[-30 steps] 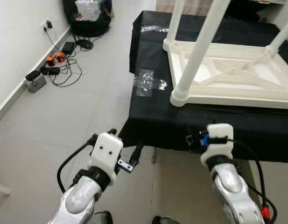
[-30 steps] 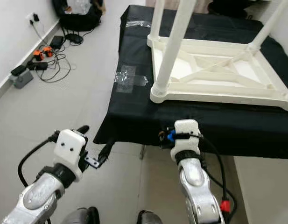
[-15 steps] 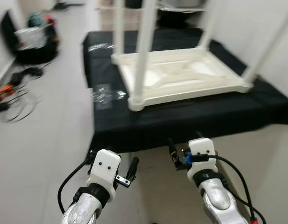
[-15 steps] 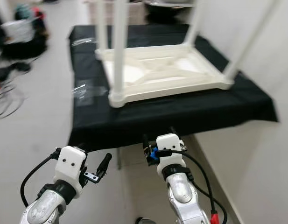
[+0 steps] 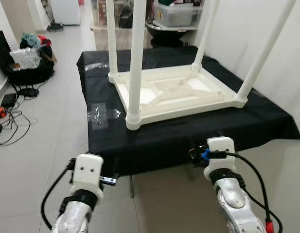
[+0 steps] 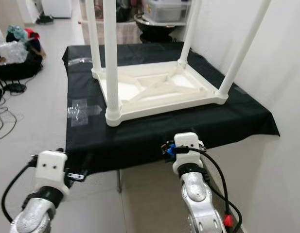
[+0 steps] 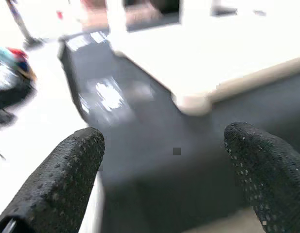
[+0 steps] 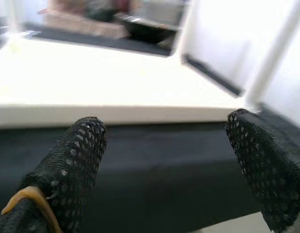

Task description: Building children table

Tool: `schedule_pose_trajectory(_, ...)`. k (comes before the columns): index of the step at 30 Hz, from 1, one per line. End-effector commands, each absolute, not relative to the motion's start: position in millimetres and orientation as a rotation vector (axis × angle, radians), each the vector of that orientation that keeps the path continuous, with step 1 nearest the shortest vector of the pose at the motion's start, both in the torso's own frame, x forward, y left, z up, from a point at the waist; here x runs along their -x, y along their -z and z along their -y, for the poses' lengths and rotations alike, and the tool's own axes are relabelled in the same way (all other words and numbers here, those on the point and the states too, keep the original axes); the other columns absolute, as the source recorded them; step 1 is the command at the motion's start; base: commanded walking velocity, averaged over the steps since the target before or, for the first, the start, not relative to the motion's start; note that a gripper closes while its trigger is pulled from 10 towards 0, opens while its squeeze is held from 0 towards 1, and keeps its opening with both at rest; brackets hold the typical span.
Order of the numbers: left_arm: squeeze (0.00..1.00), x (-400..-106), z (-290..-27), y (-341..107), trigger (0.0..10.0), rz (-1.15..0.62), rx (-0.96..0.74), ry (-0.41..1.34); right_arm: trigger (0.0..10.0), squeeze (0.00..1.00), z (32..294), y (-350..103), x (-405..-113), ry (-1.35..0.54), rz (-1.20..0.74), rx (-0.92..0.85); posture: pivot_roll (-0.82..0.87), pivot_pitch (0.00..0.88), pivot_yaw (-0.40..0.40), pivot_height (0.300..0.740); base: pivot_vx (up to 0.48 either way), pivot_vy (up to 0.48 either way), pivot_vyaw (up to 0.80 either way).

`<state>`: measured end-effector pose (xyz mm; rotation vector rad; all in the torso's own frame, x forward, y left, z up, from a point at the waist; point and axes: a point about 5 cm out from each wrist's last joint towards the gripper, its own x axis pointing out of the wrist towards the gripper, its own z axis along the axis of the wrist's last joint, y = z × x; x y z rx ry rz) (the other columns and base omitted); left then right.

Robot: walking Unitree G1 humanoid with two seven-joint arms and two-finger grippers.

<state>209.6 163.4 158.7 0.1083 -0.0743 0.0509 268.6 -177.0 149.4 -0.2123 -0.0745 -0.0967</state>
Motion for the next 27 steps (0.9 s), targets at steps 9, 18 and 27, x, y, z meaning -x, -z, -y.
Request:
schedule_pose_trajectory(9, 0.00, -207.3, -201.4, -191.9, 10.0, 0.195, -0.150, -0.278, 10.0, 0.00, 188.2, -167.5, -289.2, 0.136, 0.124, 0.173, 0.09, 0.051, -0.094, 0.740, 0.317, 0.000, 0.00)
schedule_pose_trajectory(18, 0.00, -212.0, -196.4, -203.9, 10.0, 0.229, -0.146, -0.248, 10.0, 0.00, 186.4, -189.5, -302.4, 0.168, 0.192, 0.149, 0.09, 0.054, -0.099, 0.740, 0.278, 0.000, 0.44)
schedule_pose_trajectory(27, 0.00, -213.9, -194.0, -206.0, 10.0, 0.228, -0.125, -0.229, 10.0, 0.00, 199.4, -194.3, -304.7, 0.243, 0.191, 0.149, 0.09, 0.060, -0.095, 0.740, 0.000, 0.000, 0.00)
